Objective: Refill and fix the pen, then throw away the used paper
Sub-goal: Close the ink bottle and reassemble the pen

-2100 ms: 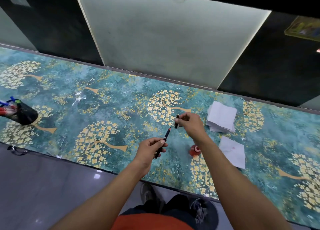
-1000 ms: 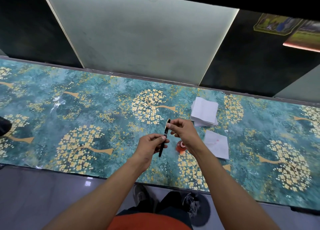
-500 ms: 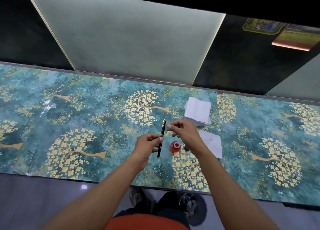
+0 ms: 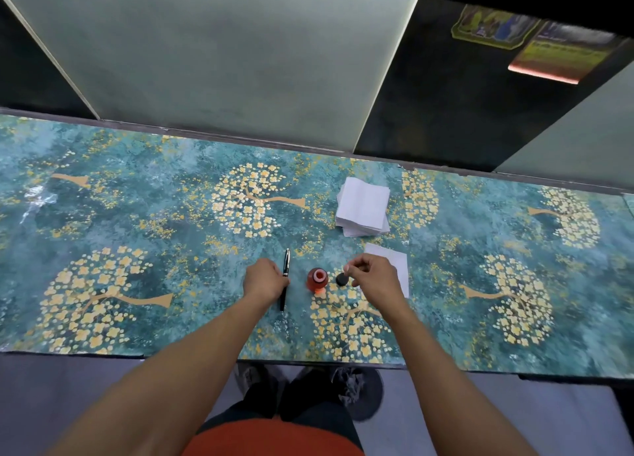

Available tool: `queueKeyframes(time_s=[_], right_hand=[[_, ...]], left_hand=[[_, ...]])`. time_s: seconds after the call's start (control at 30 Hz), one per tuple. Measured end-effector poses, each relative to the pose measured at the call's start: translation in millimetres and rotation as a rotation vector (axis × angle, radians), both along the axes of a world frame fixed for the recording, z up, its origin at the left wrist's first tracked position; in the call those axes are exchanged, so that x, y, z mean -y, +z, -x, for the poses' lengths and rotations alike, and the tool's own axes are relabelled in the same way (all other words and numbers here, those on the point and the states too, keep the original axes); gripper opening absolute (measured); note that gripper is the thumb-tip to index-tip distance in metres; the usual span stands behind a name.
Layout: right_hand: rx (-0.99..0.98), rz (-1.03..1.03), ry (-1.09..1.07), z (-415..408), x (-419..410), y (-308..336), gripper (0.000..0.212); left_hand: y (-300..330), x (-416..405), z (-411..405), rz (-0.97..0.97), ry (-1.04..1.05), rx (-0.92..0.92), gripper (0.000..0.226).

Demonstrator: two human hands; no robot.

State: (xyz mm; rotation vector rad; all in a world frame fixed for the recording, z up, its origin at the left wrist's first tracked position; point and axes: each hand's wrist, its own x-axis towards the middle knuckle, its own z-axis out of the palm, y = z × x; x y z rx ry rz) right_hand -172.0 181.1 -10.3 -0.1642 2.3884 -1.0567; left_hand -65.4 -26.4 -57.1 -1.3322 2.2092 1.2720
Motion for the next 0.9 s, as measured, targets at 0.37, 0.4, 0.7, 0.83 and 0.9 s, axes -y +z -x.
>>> queueKeyframes(time_s=[0.37,0.4,0.7,0.83,0.9], right_hand=[[-0.225,-0.404,0.341,-0.6,-2.9,-31.0,0.026],[-0.263,-0.433,0.385,-1.0,-0.1,-32.4,0.029],[-0.347,-0.538,0.529,-4.6,13.6,-39.0,0.009],[-0.324,-0.416,0.395,-3.9,13.0,-30.3,0.015],[-0.244,-0.291,0.311,-1.5,12.9,-23.6,0.015]], left_hand=[[0.9,-4.0,10.0,0.083,-0.089,0.098,0.036],[2.2,-4.1,8.9,0.083,-0.094,0.097,0.036],[14.4,-20.6,-0.7,0.14,-0.188,-0.193,0.028],[14.0,-30.9,2.0,0.017,-0.395,-0.252,0.053],[11.3,-34.7,4.7,-0.015,-0.452,-0.262,0.057]])
